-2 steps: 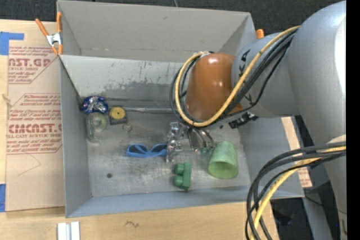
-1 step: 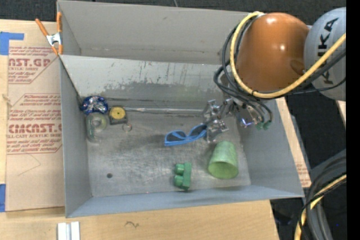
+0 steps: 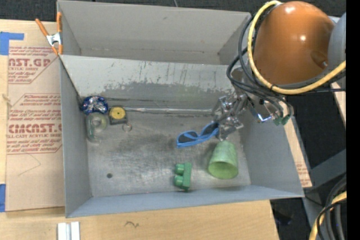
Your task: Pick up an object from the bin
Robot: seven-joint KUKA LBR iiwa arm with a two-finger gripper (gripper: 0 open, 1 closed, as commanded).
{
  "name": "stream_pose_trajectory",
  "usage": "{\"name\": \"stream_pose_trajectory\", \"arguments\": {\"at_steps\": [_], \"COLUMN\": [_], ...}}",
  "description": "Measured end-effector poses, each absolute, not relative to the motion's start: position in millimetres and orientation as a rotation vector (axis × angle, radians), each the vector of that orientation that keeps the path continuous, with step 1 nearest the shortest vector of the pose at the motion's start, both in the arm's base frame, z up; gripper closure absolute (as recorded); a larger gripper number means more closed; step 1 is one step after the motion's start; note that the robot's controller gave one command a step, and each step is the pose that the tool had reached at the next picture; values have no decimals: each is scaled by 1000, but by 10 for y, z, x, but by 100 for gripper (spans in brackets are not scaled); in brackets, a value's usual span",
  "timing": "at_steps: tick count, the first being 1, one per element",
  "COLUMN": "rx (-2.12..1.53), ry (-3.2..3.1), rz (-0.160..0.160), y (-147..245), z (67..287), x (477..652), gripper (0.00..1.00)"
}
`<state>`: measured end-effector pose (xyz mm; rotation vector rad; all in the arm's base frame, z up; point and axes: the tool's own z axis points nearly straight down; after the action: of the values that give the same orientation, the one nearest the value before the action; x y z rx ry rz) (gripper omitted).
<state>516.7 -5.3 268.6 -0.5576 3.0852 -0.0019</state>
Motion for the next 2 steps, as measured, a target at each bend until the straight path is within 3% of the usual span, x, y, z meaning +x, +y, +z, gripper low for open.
{"name": "stream_pose_trajectory", "arguments": {"at_steps": [1,2], "rx": [-558,-652], "ry": [3089,3081], "rz": [2,6], "y": [-47,224], "z": [2663,1262], "x": [5164,4914], "gripper": [0,0]}}
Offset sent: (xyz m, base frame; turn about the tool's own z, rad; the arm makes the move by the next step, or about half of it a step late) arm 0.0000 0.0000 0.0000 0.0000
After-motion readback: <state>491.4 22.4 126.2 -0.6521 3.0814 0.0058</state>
